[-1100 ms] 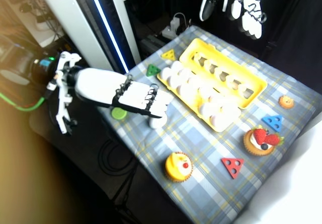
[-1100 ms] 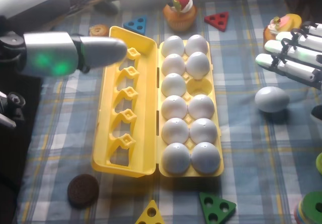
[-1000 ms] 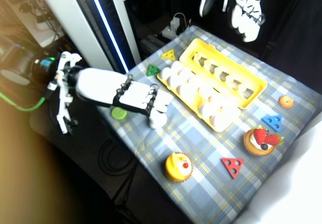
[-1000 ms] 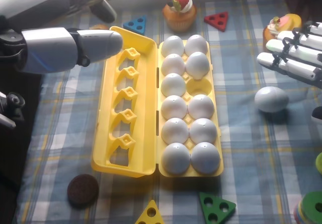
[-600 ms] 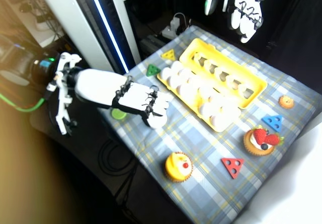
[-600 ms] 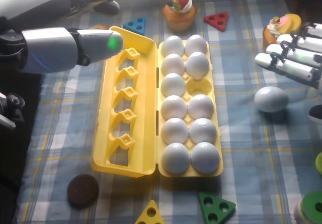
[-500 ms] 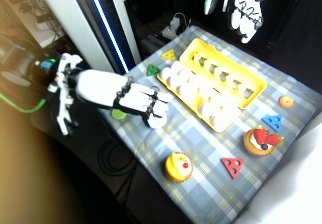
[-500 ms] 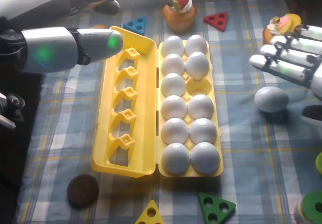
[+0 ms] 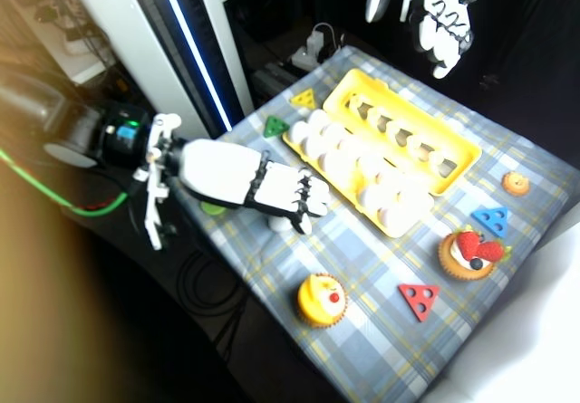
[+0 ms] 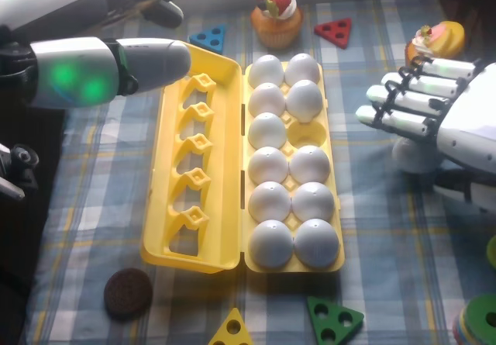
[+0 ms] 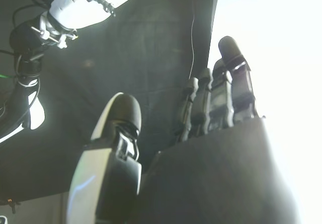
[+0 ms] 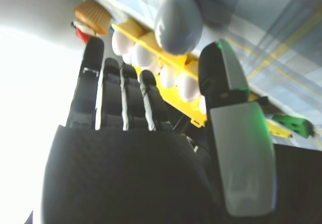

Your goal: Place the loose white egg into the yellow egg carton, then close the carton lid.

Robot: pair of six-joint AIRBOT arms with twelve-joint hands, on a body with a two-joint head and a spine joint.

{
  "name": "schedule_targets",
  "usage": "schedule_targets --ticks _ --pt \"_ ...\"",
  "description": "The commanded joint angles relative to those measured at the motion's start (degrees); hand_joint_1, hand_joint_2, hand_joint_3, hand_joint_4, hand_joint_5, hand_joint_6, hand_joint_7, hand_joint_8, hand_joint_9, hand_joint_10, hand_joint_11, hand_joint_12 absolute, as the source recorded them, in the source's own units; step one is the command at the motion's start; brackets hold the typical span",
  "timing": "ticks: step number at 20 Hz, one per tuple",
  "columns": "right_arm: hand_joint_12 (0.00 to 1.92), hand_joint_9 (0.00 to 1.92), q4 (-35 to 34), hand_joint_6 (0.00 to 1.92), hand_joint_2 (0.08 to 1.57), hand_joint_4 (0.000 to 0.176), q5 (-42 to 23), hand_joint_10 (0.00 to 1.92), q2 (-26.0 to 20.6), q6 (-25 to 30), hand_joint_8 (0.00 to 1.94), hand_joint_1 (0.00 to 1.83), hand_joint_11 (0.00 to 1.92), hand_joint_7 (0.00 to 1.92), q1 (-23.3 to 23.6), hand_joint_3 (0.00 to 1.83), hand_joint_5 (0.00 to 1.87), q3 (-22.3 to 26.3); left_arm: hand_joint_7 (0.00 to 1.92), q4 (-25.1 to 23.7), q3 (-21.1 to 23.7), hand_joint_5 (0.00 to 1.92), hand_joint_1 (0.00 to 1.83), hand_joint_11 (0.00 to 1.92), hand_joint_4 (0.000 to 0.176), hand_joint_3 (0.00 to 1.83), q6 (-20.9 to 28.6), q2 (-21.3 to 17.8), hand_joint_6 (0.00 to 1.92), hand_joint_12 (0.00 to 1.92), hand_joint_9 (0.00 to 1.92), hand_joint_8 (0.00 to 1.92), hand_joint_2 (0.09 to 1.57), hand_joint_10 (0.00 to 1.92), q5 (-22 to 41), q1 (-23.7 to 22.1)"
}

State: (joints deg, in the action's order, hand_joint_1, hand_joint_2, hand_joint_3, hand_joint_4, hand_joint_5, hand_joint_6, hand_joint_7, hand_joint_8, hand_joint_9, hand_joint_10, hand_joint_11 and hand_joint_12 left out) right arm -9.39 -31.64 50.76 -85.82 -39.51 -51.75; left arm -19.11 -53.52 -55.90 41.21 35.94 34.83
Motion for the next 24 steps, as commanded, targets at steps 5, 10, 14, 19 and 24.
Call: schedule_targets --ticks 5,10,14,19,24 --pt "1.19 0.26 -0.5 0.07 1.23 0.0 -2.6 0.11 2.3 -0.2 0.05 0.93 0.0 0.29 1.2 0.0 0.23 -2.3 0.03 1.9 0.1 0.06 0.43 0.0 0.0 0.0 0.4 0.0 0.0 0.61 0.0 0.0 1.44 0.0 7.1 -0.3" --pt "1.74 1.08 -2.1 1.2 1.23 0.0 0.0 1.29 4.6 -0.2 1.31 1.22 0.96 0.89 1.2 0.0 0.66 -4.6 0.03 2.0 0.1 0.06 0.39 0.0 0.0 0.0 0.4 0.0 0.0 0.54 0.01 0.0 1.46 0.0 7.3 -0.3" --pt "1.67 0.97 -2.7 1.29 1.25 0.0 0.6 1.42 5.2 -0.2 1.47 1.21 0.99 0.85 1.2 0.01 0.63 -5.5 0.02 2.1 0.0 0.05 0.35 0.0 0.0 0.0 0.4 0.0 0.0 0.52 0.0 0.0 1.46 0.0 7.4 -0.2" --pt "1.77 1.05 -2.7 1.36 1.29 0.0 -0.7 1.6 5.0 -0.2 1.63 1.18 1.09 0.78 2.3 0.01 0.58 -5.4 0.02 2.5 0.0 0.05 0.35 0.0 0.0 0.0 0.4 -0.1 0.0 0.51 0.01 0.0 1.47 0.0 7.9 0.2" --pt "1.92 0.95 -2.3 1.33 1.32 0.0 -5.0 1.78 2.6 -0.2 1.72 1.2 0.99 0.7 2.8 0.0 0.54 -3.2 0.02 2.8 0.0 0.04 0.35 0.0 0.0 0.0 0.4 -0.2 0.0 0.59 0.02 0.0 1.45 0.0 8.4 0.5"
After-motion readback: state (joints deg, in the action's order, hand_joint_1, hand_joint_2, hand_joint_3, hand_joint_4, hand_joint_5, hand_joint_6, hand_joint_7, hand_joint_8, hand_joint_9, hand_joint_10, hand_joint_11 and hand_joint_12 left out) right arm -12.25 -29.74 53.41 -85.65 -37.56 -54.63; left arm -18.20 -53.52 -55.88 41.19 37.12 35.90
